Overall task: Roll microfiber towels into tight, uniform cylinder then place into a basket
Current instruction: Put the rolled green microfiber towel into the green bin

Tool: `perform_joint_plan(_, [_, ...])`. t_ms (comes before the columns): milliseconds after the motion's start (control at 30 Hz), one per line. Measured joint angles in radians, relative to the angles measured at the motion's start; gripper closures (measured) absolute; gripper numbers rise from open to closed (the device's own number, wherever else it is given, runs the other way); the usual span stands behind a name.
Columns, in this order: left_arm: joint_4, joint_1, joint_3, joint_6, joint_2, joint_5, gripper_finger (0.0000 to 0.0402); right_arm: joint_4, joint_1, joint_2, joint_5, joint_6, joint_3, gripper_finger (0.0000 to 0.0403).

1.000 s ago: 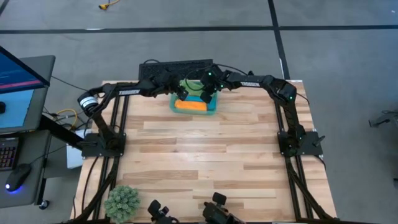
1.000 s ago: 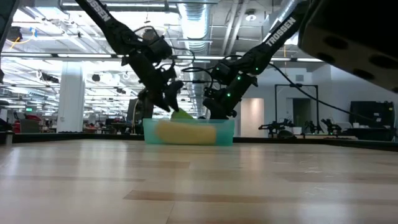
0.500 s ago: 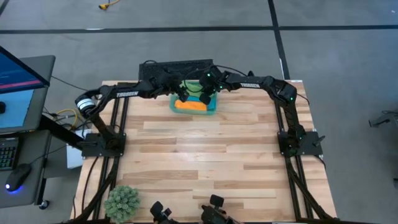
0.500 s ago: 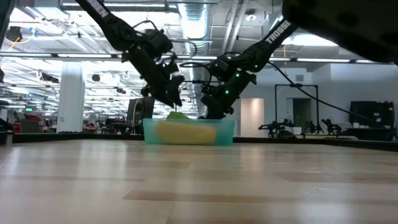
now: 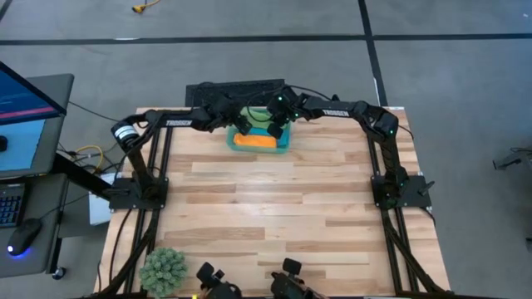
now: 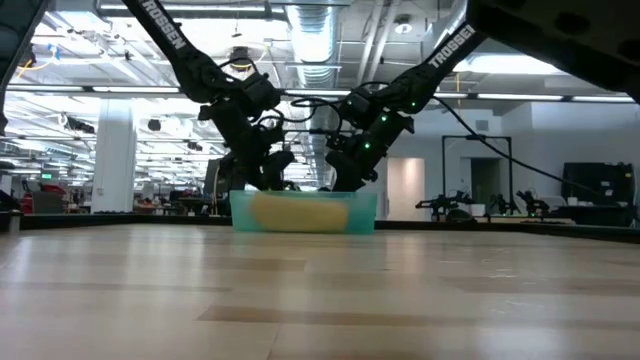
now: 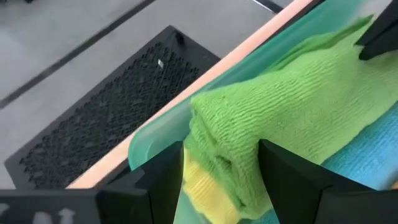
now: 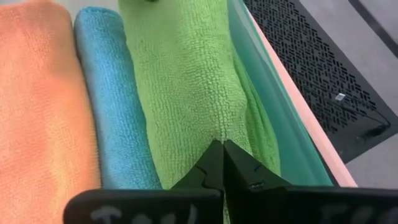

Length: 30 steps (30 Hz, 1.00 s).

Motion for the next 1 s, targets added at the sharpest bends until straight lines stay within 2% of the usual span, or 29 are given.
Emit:
perform_joint_plan(267, [-0.03,0.018,0.003,-0.032,0.04,0.068,0.0203,-0.005,0.004,0.0,0.001,0.006,0.0,0.0388])
perform_joint_plan(467, [-0.04,0.008,0.005,-0.032,0.057,0.041,0.0203,-0.011,0.003,0.0,0.001,0.007,0.0,0.0383])
perform_joint_plan(733, [-0.046,-0.023,-0.002,-0.024,0.013,0.066,0.0203,-0.012,-0.003,-0.013,0.0,-0.002,0.0,0.0382])
perform_joint_plan(1000, [-0.068,-0.052,-0.002,-0.005,-0.071,0.066,0.0203,-0.026,-0.005,-0.086,0.0,-0.019,0.0,0.0377])
